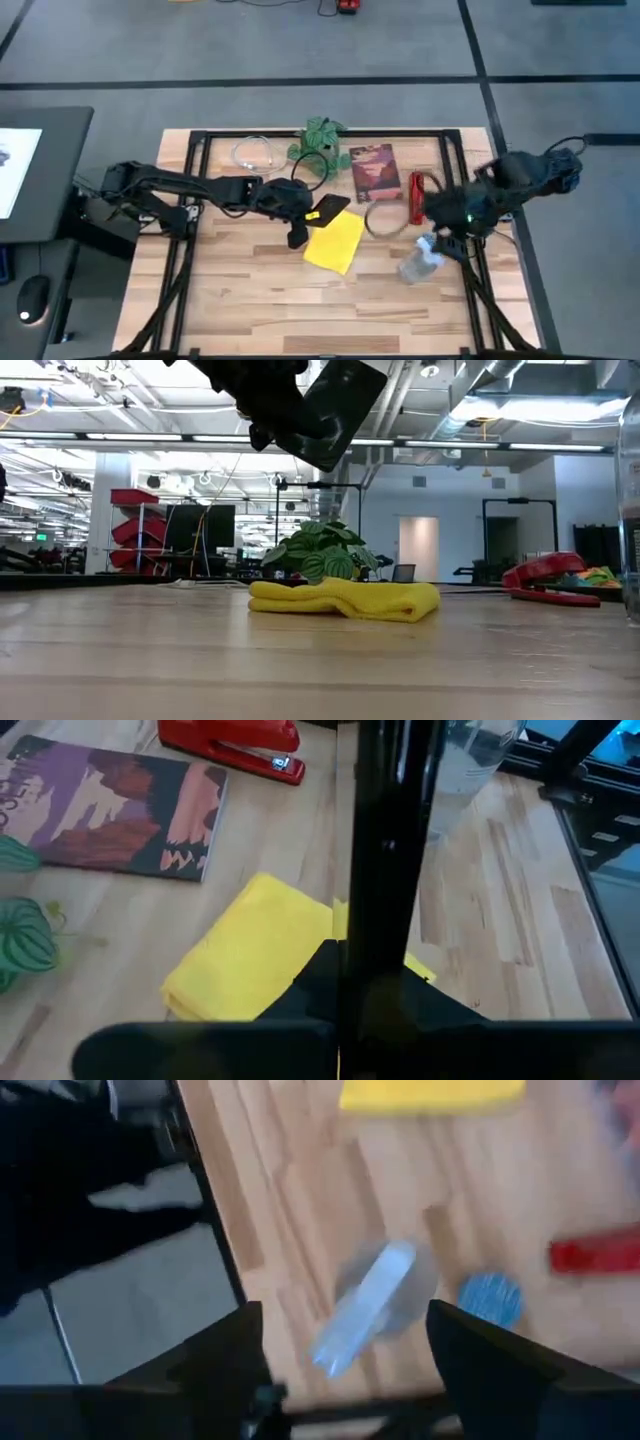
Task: Apply microfiber cloth
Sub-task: Spray the back of the cellphone with the spray cleaning bottle
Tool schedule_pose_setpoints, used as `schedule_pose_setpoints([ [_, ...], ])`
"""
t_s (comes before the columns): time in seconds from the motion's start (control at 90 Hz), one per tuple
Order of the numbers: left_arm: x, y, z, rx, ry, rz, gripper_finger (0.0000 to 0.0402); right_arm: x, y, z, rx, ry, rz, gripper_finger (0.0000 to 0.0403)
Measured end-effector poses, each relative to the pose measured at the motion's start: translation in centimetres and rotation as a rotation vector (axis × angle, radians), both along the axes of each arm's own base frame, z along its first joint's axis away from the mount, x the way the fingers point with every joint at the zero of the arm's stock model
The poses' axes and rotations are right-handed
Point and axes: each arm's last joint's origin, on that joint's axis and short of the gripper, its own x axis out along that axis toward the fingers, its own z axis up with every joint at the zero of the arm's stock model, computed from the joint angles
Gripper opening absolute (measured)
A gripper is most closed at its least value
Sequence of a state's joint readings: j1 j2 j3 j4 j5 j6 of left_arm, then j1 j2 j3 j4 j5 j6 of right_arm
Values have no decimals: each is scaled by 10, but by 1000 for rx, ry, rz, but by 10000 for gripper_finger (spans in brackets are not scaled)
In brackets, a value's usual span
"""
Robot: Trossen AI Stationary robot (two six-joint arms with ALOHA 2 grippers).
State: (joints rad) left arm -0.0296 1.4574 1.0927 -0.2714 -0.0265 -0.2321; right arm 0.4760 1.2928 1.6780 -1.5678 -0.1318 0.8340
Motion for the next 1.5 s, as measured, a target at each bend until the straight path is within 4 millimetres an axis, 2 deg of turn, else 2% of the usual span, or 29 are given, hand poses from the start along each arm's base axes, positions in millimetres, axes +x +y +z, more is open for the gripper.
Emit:
schedule_pose_setpoints([
  [0.122, 0, 0, 0, 6, -1, -5, 0, -10, 27, -24, -33, 112, 57, 278],
  [0.233, 0, 0, 0, 6, 2, -6, 2, -19, 41, -48, -115, 185, 56, 278],
  [0.422, 0, -1, 0, -8, 1, -25, 4, -25, 49, -89, -316, 177, -15, 278],
  [0.544, 0, -2, 0, -31, 3, -49, 5, -23, 53, -118, -375, 141, 27, 278],
  [0.689, 0, -4, 0, -43, 3, -64, 5, -19, 55, -137, -408, 58, 74, 278],
  [0.822, 0, -5, 0, -52, 3, -62, 6, -11, 58, -139, -443, -53, 110, 277],
  [0.967, 0, -6, 0, -53, 2, -63, 6, -3, 65, -140, -407, -136, 152, 276],
  [1.2, 0, -6, 0, -59, 0, -59, 6, 5, 68, -143, -405, -224, 188, 276],
  [1.289, 0, -6, 0, -68, -1, -53, 7, 7, 66, -136, -391, -221, 180, 276],
  [1.5, 6, -14, 10, -95, -125, -44, 7, 10, 68, -100, -347, -291, 180, 276],
])
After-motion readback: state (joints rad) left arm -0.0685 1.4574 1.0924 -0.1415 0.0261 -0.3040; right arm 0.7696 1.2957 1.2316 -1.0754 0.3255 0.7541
